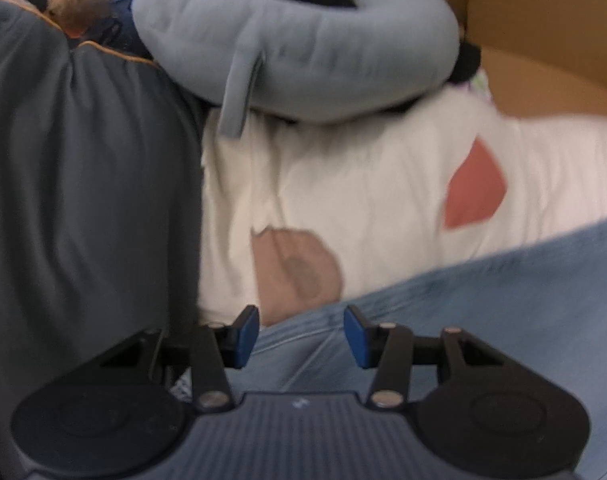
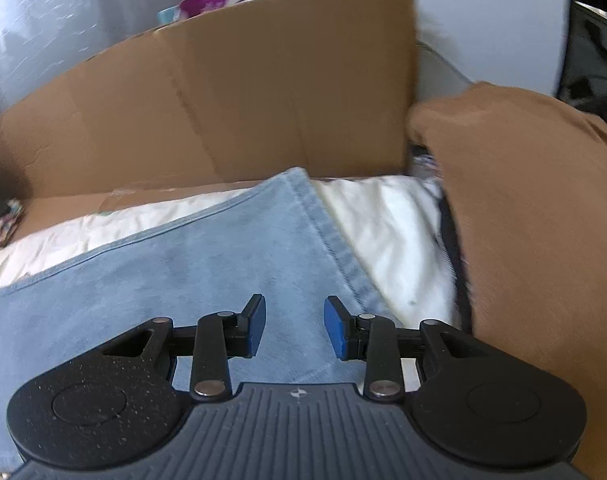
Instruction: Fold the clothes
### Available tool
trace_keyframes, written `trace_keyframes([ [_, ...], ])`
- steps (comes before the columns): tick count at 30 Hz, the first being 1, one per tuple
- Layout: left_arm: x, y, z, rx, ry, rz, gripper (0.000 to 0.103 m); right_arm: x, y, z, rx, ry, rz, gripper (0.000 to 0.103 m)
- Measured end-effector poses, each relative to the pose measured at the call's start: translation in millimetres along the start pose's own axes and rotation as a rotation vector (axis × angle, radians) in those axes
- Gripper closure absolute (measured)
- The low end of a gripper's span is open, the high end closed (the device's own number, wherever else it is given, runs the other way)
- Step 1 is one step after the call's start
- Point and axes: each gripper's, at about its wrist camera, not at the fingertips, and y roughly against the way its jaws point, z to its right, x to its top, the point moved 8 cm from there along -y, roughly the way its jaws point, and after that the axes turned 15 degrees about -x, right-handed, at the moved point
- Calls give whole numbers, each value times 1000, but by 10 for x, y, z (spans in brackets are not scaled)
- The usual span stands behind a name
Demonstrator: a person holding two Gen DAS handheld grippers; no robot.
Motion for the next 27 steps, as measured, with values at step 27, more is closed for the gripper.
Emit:
trace_keyframes([
  [27, -419, -794, -335, 105, -305, -150, 61, 597, -816, -1337, 135, 675, -3, 55],
])
